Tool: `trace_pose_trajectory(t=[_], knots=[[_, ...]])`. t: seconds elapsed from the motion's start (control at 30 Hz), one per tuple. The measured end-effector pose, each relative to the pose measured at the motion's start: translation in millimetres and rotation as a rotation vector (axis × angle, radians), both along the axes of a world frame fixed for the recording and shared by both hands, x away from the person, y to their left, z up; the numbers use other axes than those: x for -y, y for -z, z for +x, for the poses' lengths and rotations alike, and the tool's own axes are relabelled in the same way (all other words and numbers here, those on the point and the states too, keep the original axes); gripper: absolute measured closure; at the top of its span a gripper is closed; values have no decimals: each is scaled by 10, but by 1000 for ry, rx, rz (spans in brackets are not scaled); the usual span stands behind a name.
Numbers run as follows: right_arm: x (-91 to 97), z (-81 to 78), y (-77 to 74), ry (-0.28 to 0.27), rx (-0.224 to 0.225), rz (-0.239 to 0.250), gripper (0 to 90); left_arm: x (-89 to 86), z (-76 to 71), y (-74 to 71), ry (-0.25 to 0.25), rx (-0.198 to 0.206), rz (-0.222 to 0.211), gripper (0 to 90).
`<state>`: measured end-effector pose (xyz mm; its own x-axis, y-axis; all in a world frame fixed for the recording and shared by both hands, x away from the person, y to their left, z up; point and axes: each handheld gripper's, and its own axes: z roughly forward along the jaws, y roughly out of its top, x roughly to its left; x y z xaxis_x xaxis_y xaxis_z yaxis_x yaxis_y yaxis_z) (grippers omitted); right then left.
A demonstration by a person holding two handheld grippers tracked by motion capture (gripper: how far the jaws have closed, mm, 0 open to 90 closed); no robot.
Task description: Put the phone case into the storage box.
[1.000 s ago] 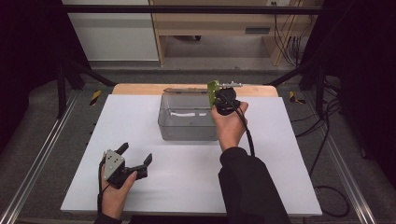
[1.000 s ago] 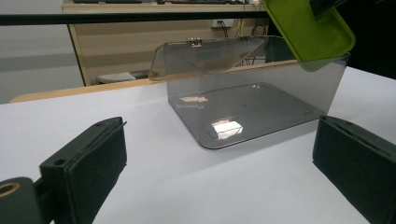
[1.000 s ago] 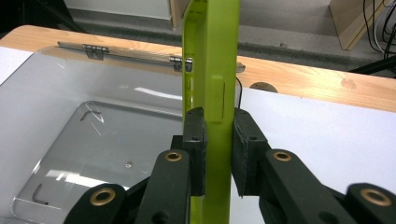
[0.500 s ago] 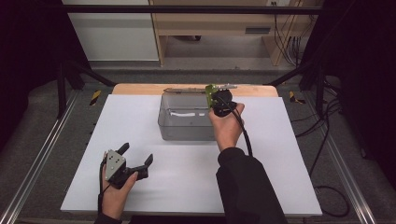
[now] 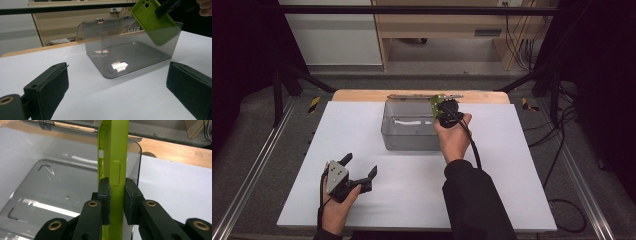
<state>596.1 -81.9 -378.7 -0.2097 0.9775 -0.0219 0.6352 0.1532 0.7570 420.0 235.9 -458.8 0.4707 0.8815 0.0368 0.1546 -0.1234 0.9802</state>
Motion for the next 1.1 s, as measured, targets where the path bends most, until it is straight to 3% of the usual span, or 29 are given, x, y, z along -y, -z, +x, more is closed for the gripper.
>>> trace_pose_trajectory(t=[1.1], knots=[[-30, 55, 167, -2, -65, 12, 775, 17, 14, 14, 13, -13, -3, 41]])
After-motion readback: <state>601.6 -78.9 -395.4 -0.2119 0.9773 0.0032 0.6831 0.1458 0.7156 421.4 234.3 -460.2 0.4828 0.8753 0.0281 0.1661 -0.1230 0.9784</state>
